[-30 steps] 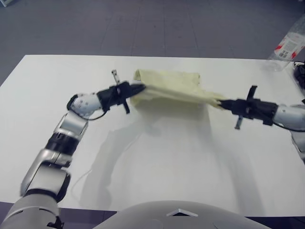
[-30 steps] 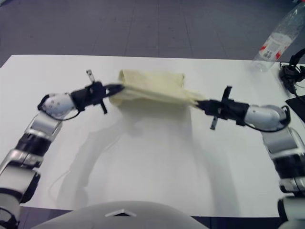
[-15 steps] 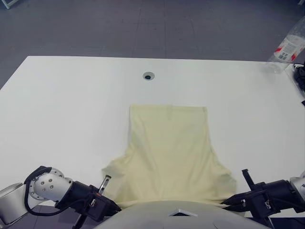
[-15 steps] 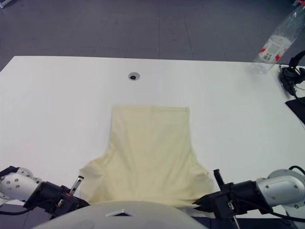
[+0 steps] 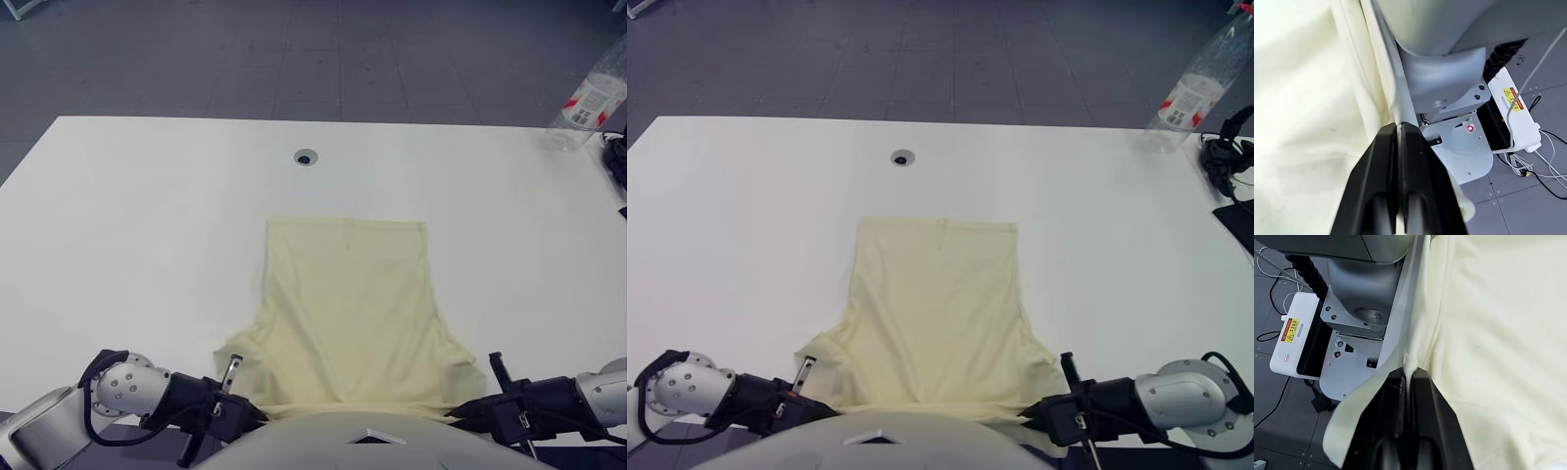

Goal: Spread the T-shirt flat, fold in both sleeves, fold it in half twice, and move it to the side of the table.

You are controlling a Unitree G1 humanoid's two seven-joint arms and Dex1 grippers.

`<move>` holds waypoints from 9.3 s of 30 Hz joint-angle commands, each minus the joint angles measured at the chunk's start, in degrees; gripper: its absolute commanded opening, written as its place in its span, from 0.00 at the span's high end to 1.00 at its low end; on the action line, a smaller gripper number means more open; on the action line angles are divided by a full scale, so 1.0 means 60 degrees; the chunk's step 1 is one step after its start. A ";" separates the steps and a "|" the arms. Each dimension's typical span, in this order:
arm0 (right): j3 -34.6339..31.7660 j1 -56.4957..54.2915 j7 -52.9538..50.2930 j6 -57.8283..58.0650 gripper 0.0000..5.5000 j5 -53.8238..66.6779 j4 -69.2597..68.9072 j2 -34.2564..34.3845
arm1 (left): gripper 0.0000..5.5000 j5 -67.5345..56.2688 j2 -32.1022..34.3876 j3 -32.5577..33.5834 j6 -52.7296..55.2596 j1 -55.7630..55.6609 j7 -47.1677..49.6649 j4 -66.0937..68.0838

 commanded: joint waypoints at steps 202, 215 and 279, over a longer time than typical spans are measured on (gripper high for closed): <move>0.0315 -0.7412 -0.8336 -0.0390 0.02 0.1085 0.4959 0.6842 | 1.00 0.1662 -0.2267 0.2050 -0.0812 -0.3547 0.0007 0.3253; 0.0780 -0.7308 -0.8443 -0.0303 0.02 0.0957 0.4693 0.6984 | 1.00 0.1416 -0.2409 0.1584 -0.0225 -0.4938 -0.0556 0.2765; -0.0904 -0.4907 -0.3038 -0.0508 0.02 -0.0060 0.6519 0.0598 | 0.02 0.1227 -1.0125 0.3576 0.1322 -0.6256 0.7631 0.5140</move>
